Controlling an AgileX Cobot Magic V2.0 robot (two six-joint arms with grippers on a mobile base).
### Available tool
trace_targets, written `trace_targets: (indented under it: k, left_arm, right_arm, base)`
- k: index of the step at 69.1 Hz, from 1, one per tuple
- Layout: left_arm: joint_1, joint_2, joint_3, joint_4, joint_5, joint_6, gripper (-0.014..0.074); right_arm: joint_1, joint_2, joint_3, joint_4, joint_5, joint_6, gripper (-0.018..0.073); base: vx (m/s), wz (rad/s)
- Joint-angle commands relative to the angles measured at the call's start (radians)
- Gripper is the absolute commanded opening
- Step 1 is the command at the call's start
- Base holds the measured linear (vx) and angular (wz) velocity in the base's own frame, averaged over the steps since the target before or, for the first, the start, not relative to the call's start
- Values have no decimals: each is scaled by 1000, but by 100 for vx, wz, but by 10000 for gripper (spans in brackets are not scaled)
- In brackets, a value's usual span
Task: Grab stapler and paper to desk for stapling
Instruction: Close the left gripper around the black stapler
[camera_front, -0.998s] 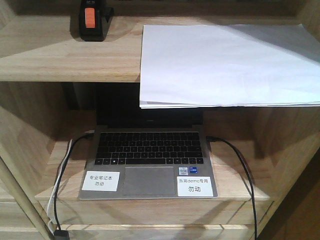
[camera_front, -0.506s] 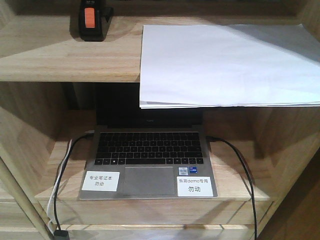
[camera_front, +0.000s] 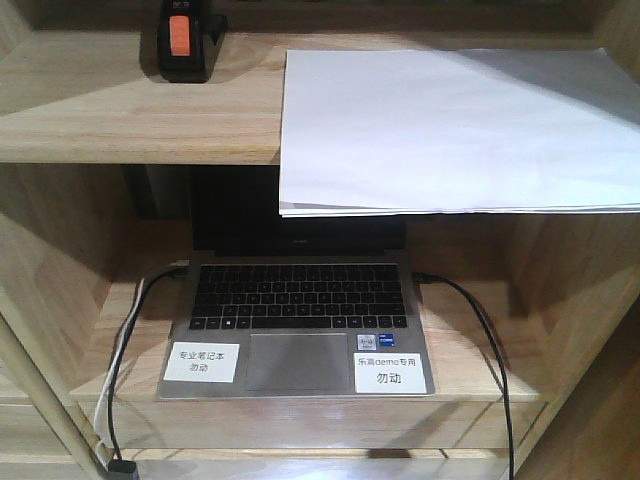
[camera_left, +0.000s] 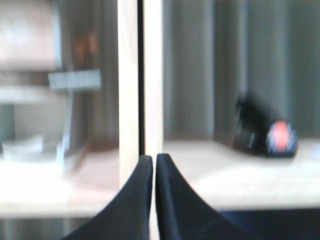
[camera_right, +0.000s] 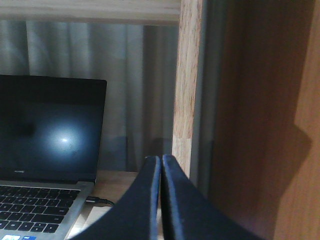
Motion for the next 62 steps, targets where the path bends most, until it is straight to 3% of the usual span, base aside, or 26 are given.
trace_targets:
  k: [1, 31, 41, 55, 62]
  left_arm:
    - [-6, 55, -63, -25, -14, -11, -6]
    - [-6, 93, -64, -24, 8, -2, 46]
    - [-6, 93, -64, -24, 7, 5, 152]
    - [-6, 93, -64, -28, 8, 4, 375]
    - [-6, 93, -64, -32, 8, 4, 437]
  right_arm:
    - [-4, -9, 2, -1, -74, -8, -10]
    - [-4, -9, 2, -1, -74, -8, -10]
    - [-4, -9, 2, -1, -74, -8, -10]
    - [-4, -9, 2, -1, -74, -8, -10]
    - [-4, -9, 2, -1, -74, -8, -10]
  base:
    - [0, 0]
    - [0, 0]
    - [0, 0]
    - [0, 0]
    - [0, 0]
